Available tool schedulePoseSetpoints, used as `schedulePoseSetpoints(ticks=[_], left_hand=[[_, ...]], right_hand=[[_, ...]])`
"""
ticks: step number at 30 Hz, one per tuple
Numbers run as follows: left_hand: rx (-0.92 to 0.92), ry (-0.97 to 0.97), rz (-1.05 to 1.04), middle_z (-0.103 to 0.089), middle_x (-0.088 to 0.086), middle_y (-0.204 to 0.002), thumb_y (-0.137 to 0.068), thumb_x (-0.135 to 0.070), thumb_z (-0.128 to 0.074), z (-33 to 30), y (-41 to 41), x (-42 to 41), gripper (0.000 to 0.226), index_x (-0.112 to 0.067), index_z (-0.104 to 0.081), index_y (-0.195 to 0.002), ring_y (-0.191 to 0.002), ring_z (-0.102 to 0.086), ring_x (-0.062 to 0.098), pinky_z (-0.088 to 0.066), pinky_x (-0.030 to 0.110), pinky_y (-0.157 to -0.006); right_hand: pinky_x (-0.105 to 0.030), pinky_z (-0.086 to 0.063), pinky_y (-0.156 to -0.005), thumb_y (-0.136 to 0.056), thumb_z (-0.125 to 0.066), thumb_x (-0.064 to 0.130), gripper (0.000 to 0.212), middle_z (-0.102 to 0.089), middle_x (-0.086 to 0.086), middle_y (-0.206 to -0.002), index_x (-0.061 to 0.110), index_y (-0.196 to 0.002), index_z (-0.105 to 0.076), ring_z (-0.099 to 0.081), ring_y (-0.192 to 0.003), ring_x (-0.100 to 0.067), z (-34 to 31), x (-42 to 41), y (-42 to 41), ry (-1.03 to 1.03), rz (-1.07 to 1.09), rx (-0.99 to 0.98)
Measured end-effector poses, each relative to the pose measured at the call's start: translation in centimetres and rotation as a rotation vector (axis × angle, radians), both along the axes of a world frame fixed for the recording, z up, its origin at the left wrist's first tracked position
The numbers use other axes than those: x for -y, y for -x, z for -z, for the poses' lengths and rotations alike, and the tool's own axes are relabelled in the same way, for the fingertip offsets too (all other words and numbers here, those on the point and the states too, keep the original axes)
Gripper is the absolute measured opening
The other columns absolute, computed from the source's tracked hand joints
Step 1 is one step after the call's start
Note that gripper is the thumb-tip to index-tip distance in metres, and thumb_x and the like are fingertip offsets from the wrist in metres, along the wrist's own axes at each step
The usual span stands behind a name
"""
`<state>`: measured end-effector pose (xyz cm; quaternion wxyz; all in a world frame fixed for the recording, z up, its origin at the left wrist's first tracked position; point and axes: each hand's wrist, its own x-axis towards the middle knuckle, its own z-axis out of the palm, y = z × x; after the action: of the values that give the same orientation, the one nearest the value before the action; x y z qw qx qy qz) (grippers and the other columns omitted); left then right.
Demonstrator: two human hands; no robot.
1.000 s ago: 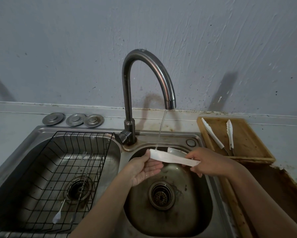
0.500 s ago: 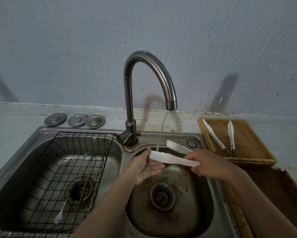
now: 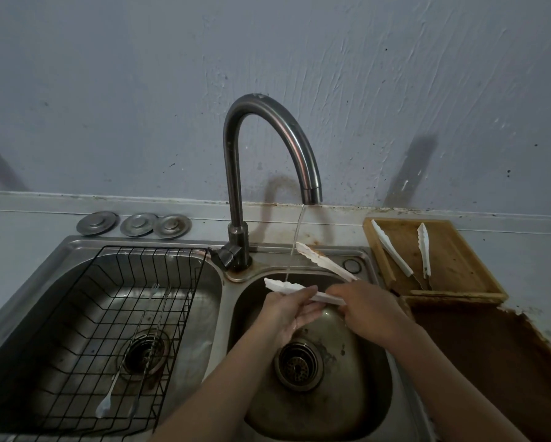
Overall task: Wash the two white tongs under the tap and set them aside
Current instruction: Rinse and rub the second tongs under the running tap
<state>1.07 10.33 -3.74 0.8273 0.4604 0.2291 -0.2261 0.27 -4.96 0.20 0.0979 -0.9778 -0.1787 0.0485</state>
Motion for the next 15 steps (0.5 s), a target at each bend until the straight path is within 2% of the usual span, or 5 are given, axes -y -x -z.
schedulePoseSetpoints(ticks=[4,7,9,12,15], left_hand=[[-0.024,0.026,-0.099,-0.072,0.02,-0.065,-0.093,-0.018,-0.054,-0.2,-0.8,-2.0,0.023,0.004,-0.055,-0.092,-0.059,-0.072,0.028,-0.059,0.037,-0.055],[-0.034,0.016,-0.169,-0.066,0.023,-0.08,-0.096,-0.027,-0.047,-0.2,-1.1,-3.2,0.032,0.005,-0.051,-0.098,-0.061,-0.07,0.03,-0.056,0.038,-0.056],[-0.021,0.013,-0.214,-0.064,0.023,-0.085,-0.096,-0.025,-0.048,-0.5,-1.0,-3.3,0.03,0.005,-0.051,-0.101,-0.067,-0.068,0.031,-0.057,0.036,-0.052],[0.043,-0.026,-0.272,-0.064,0.021,-0.083,-0.095,-0.019,-0.05,-0.8,-1.0,-3.4,0.022,0.002,-0.053,-0.089,-0.065,-0.068,0.031,-0.059,0.035,-0.049],[0.107,-0.034,-0.274,-0.063,0.021,-0.086,-0.096,-0.018,-0.047,-1.0,-1.0,-3.4,0.02,0.001,-0.052,-0.088,-0.073,-0.066,0.032,-0.061,0.036,-0.056]], right_hand=[[-0.02,-0.035,-0.06,-0.088,-0.053,0.014,0.033,-0.069,0.006,-0.1,0.038,-0.11,-0.061,-0.063,-0.092,-0.014,0.1,0.1,-0.3,-0.051,-0.009,0.0],[-0.023,-0.039,-0.065,-0.089,-0.051,0.015,0.033,-0.069,0.006,-0.099,0.038,-0.11,-0.061,-0.063,-0.093,-0.016,0.4,-0.1,-0.3,-0.072,-0.008,0.0],[-0.022,-0.04,-0.069,-0.09,-0.049,0.017,0.038,-0.069,0.006,-0.105,0.039,-0.119,-0.057,-0.063,-0.095,-0.015,0.6,-0.4,-0.2,-0.072,-0.006,0.028],[-0.011,-0.036,-0.068,-0.09,-0.05,0.017,0.049,-0.066,0.006,-0.112,0.035,-0.135,-0.046,-0.057,-0.085,-0.004,0.7,-0.9,0.3,-0.186,-0.016,0.055],[-0.019,-0.039,-0.086,-0.086,-0.056,0.011,0.045,-0.066,0.002,-0.113,0.023,-0.13,-0.053,-0.057,-0.1,-0.009,0.7,-0.4,1.0,-0.359,0.006,0.251]])
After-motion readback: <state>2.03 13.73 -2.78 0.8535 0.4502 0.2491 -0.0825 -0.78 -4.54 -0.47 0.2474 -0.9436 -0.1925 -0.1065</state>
